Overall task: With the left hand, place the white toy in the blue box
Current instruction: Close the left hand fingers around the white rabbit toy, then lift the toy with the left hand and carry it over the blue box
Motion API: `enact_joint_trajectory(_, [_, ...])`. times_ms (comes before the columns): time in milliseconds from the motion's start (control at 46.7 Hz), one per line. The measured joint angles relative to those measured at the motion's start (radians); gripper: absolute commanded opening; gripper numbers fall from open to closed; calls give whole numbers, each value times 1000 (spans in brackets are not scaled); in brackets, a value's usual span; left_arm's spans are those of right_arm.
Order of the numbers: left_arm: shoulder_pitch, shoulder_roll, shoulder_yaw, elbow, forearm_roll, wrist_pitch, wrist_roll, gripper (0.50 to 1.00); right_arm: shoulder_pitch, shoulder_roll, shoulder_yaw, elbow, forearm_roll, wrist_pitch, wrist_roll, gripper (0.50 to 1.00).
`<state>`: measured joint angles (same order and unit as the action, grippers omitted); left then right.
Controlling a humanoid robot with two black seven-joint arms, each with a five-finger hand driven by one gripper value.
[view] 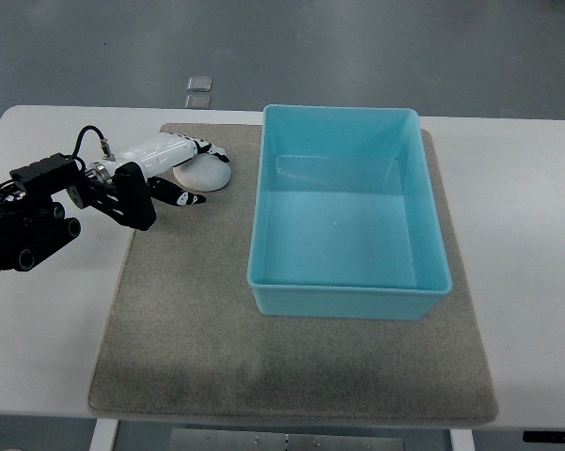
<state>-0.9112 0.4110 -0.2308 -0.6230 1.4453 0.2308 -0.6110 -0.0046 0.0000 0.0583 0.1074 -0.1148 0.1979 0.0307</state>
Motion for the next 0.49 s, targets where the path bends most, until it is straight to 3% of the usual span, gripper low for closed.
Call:
enact_joint_trajectory(107, [0,-8,1,10,0,14,0,703,0,0,0,0,0,0,0,936])
enact_joint_trajectory(257, [0,-11,0,10,-2,17,0,508,0,0,0,0,0,0,0,936])
enact_joint_trajectory(492, [0,-21,-1,11,-11,29,0,500,0,0,0,0,0,0,0,936])
